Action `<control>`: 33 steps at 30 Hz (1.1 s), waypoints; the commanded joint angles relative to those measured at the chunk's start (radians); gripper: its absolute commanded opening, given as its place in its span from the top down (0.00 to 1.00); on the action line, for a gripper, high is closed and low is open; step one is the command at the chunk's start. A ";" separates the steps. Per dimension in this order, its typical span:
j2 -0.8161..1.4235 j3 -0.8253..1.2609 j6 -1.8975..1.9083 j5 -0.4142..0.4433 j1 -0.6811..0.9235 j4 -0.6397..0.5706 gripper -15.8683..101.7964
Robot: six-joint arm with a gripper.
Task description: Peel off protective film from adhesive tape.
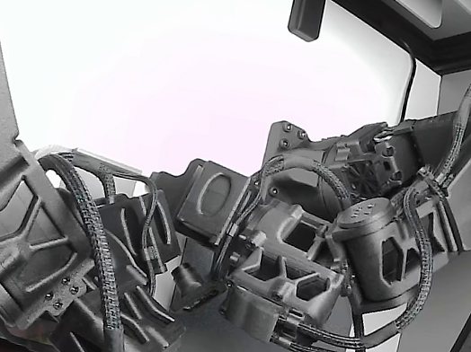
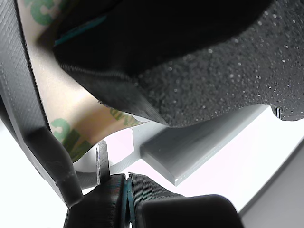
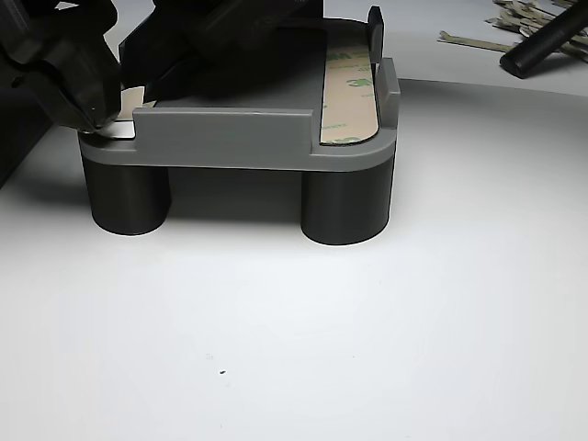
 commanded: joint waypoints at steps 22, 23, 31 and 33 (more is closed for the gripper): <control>-0.031 -0.061 0.011 -0.009 -0.002 0.048 0.96; -0.029 -0.061 0.012 -0.009 0.000 0.049 0.96; -0.026 -0.061 0.035 -0.008 0.015 0.071 0.96; -0.023 -0.061 0.040 -0.011 0.015 0.080 0.96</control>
